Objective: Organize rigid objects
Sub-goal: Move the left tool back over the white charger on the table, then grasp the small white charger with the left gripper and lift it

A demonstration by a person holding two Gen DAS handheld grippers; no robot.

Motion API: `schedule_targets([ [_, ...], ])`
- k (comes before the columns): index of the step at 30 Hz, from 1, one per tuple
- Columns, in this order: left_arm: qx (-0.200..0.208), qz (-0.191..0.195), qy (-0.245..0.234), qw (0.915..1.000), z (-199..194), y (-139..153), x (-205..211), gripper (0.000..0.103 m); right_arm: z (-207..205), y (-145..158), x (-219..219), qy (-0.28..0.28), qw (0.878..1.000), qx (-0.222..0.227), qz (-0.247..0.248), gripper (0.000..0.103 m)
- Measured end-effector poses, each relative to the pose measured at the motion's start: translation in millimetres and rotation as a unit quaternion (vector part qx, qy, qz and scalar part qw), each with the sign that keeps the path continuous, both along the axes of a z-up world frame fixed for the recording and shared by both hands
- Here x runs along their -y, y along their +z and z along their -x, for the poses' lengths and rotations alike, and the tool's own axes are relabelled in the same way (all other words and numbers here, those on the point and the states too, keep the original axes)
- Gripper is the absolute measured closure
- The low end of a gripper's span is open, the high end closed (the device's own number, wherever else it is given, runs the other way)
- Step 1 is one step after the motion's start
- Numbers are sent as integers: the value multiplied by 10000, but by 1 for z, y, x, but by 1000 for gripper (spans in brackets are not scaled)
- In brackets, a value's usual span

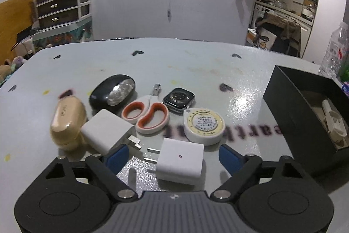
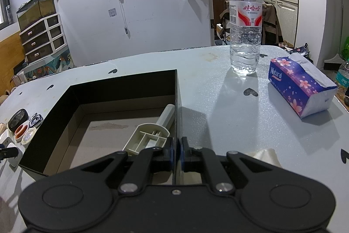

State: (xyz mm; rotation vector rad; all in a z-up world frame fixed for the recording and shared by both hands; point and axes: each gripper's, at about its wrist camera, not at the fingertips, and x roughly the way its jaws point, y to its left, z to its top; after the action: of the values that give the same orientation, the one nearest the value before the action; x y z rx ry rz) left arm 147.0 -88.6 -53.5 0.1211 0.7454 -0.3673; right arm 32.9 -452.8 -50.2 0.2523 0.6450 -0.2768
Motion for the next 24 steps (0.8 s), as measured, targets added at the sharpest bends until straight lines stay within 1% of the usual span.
schedule_targets([
  [2,-71,-106,-54,9999,-7,-6,2,22,0,0,0,2,10000,0,1,96],
  [4,-124,-238,6,9996,-12,-12,4,27,0,0,0,2,10000,4,-9,96],
  [5,-60,-268,17,9996,-12,-12,4,27,0,0,0,5,10000,4,-10,96],
  [7,-59,-257,-6,9997,-12,-12,4,31,0,0,-1,5,10000,2,-3,96],
  [8,-43,-261,-19,9996,-12,-12,4,40,0,0,-1,7,10000,2,-2,96],
  [9,-37,-252,-36,9997,-11,-11,4,45,0,0,0,6,10000,4,-9,96],
  [18,-67,-316,22,9995,-3,-6,7,46,0,0,0,6,10000,4,-8,96],
  [20,60,-237,29,9997,2,3,7,46,0,0,-1,6,10000,2,-4,96],
  [24,440,104,-95,9989,15,35,15,46,0,0,0,7,10000,2,-6,96],
])
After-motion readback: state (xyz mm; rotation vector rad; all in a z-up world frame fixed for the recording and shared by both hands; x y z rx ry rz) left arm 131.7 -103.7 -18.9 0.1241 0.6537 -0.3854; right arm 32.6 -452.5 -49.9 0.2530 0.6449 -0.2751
